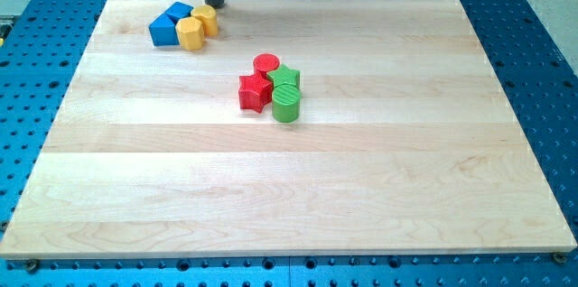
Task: Separate the blue blocks from the yellow blocks
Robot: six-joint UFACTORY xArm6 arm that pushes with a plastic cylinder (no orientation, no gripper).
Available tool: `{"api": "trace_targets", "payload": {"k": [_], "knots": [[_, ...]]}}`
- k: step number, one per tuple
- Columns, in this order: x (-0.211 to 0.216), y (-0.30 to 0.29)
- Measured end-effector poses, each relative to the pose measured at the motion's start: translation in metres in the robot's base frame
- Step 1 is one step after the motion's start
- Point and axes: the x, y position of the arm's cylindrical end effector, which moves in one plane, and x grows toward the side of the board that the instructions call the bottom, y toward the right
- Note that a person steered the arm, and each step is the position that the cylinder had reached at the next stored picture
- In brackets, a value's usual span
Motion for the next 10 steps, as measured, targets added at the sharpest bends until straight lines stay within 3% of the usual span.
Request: {"api": "trace_targets", "payload": {"k": [5, 7, 10], "knots": [[0.0, 0.026], [0.006, -0.036], [0.17, -0.044]]}}
